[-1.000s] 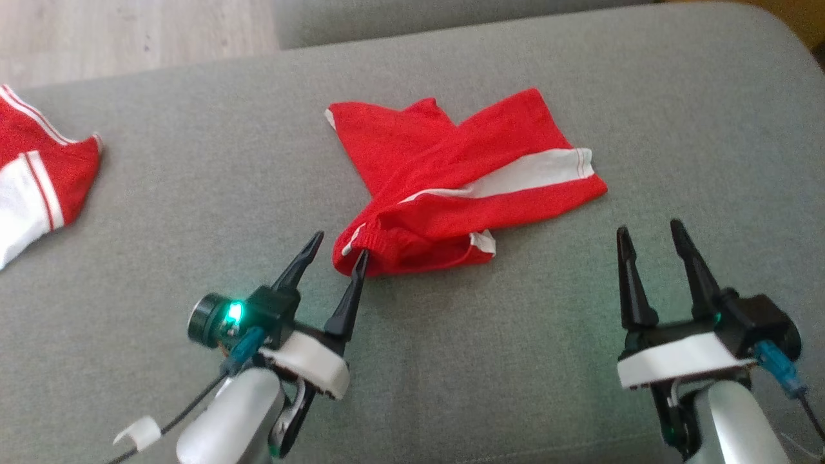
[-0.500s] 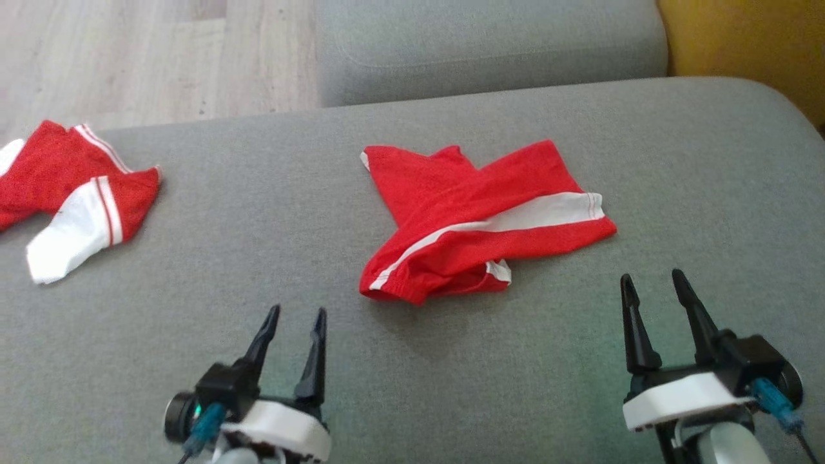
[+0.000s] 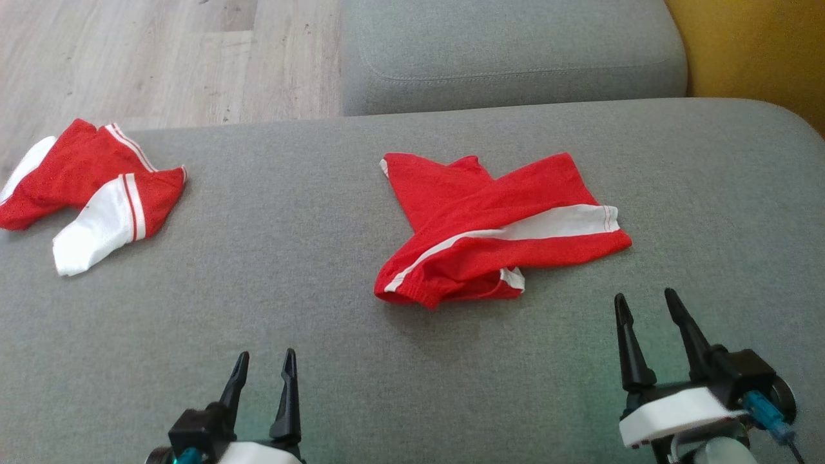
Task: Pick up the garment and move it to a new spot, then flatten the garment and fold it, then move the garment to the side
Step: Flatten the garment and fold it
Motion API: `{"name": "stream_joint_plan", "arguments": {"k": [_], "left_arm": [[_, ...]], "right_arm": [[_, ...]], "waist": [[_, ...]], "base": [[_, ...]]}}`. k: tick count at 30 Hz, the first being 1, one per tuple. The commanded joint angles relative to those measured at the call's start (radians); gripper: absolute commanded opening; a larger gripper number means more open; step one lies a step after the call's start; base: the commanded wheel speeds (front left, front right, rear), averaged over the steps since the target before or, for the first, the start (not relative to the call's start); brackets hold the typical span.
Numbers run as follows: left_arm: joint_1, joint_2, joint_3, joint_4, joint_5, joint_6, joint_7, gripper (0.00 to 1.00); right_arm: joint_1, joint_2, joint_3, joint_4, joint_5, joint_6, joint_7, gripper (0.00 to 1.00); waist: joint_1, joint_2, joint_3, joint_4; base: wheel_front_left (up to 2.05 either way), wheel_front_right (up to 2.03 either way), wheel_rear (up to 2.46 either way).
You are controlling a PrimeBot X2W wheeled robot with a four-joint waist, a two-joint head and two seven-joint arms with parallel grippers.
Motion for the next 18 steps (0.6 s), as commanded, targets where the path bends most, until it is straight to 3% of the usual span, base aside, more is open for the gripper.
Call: {"name": "stream_joint_plan", "arguments": {"k": [1,18], "left_arm": [[-0.03,0.001,0.041,-0.023,0.006,-0.003,-0.01,1.0],[-0.032,-0.032,0.086,-0.001,0.047,-0.035,-0.01,1.0]], "right_arm": [[-0.021,-0.005,0.027,-0.027,0.005,0.004,-0.011,1.0],[-0.029,-0.005,0.029,-0.019,0.007,0.004,-0.011,1.0]], "waist": [[0.0,0.0,0.001,0.0],[0.0,0.0,0.01,0.0]], "base": [[0.0,0.0,0.0],[0.0,0.0,0.0]]}}
